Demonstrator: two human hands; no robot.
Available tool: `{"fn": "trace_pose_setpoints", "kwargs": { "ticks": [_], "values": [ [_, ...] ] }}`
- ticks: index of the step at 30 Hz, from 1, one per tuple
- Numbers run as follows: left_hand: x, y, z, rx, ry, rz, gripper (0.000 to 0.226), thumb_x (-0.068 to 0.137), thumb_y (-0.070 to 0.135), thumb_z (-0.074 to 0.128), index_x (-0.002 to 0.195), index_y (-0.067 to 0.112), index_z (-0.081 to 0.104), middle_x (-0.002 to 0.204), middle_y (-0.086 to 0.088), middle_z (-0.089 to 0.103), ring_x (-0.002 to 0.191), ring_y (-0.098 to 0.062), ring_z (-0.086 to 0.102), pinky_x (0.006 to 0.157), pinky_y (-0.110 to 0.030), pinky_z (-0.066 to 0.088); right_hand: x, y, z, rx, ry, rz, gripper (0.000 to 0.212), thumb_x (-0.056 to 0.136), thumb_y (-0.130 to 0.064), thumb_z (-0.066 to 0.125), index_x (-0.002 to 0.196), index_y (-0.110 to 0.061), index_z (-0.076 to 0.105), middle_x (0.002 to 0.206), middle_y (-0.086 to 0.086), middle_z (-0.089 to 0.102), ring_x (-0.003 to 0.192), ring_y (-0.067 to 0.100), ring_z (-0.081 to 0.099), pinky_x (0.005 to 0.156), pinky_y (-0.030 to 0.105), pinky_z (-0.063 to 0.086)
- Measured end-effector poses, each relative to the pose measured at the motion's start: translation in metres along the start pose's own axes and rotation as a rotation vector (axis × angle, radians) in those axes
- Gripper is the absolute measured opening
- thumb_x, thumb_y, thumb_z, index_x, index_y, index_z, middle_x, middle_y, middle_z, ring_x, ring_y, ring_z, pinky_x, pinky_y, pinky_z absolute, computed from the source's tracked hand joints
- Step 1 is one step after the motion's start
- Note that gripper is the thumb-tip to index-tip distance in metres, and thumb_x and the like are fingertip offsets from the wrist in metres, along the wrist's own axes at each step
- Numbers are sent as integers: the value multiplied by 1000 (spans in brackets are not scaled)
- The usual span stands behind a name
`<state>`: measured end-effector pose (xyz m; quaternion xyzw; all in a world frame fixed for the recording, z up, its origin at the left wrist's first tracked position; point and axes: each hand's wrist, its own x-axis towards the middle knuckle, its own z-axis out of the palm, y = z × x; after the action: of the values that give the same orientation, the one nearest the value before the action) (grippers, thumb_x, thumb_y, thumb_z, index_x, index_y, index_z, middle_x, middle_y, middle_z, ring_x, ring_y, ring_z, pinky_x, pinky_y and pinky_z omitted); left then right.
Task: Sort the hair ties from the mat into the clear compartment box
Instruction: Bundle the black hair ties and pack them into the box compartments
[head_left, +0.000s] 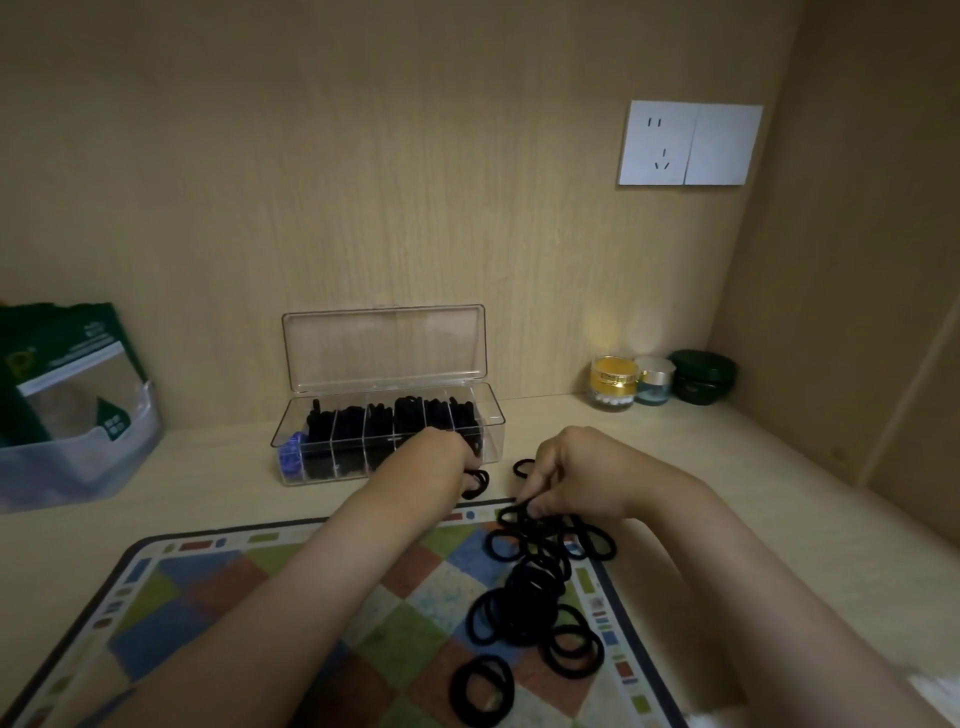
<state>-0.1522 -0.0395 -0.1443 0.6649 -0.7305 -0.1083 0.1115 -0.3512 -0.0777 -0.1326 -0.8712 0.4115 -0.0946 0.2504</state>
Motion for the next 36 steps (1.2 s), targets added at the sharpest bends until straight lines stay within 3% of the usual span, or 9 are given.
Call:
{"fn": "trace_pose_setpoints", "kwargs": {
  "ticks": [6, 10, 13, 16, 23, 26, 31, 34, 36],
  "values": [
    [-3, 2, 3, 126, 25, 23, 19, 98, 20, 58, 111, 14, 70, 105, -8, 70, 94, -23, 66, 76, -31, 54, 1, -7, 1, -6, 5, -31, 11, 86, -16, 69, 88, -25, 75, 88, -7, 72, 81, 8, 67, 74, 24, 56],
    [-9, 5, -3, 169, 60, 97, 8, 96, 24, 61, 95, 16, 64, 92, -3, 65, 82, -20, 60, 65, -31, 45, 6, 5, -10, 131, 258, 0, 19, 93, -7, 63, 100, -20, 76, 92, -6, 73, 80, 2, 66, 67, 12, 49],
    [-13, 6, -14, 47, 9, 142, 14, 95, 22, 61, 82, 25, 56, 91, 2, 56, 80, -17, 56, 66, -31, 46, 12, 14, -5, 57, 209, 36, 27, 94, -7, 59, 114, -19, 74, 107, -4, 74, 85, 2, 65, 74, 12, 49],
    [-14, 11, -28, -101, -15, 167, 6, 95, 23, 61, 95, 19, 66, 100, 3, 59, 89, -14, 59, 82, -33, 51, 18, 15, 5, -131, 133, 62, 27, 92, -16, 62, 115, -23, 76, 111, -6, 75, 96, 8, 65, 89, 24, 52],
    [-20, 13, -29, -354, -237, 146, 9, 94, 16, 65, 100, 20, 71, 82, 3, 71, 69, -10, 69, 67, -24, 55, 23, 4, 7, -347, 202, 65, 23, 87, -14, 65, 106, -19, 76, 103, -1, 66, 95, 18, 63, 80, 31, 53],
    [-20, 13, -23, -313, -312, 145, 16, 90, 18, 71, 105, 23, 75, 84, 8, 71, 69, -5, 69, 63, -17, 52, 11, -1, -5, -99, 205, 2, 16, 92, -11, 63, 101, -18, 74, 93, -5, 68, 82, 9, 62, 75, 24, 49],
    [-22, 19, -19, -223, -294, 174, 19, 83, 22, 79, 101, 26, 80, 71, 22, 68, 59, 10, 60, 52, -3, 39, -13, -7, -19, 260, -91, 17, 24, 95, 1, 50, 97, -13, 70, 77, 1, 69, 55, 9, 54, 49, 18, 42],
    [-22, 20, -19, -191, -280, 193, 16, 81, 18, 78, 94, 27, 81, 73, 21, 71, 64, 10, 61, 58, -4, 41, -15, -7, -15, 123, -139, 14, 24, 92, -1, 57, 94, -20, 72, 79, -10, 72, 64, 0, 64, 60, 12, 48],
    [-22, 19, -18, -174, -282, 199, 14, 83, 17, 75, 92, 26, 80, 73, 20, 69, 65, 9, 60, 60, -6, 42, -12, -5, -10, -4, -107, 15, 24, 88, -7, 63, 96, -26, 75, 88, -11, 73, 81, 2, 68, 77, 20, 54]
  ]
}}
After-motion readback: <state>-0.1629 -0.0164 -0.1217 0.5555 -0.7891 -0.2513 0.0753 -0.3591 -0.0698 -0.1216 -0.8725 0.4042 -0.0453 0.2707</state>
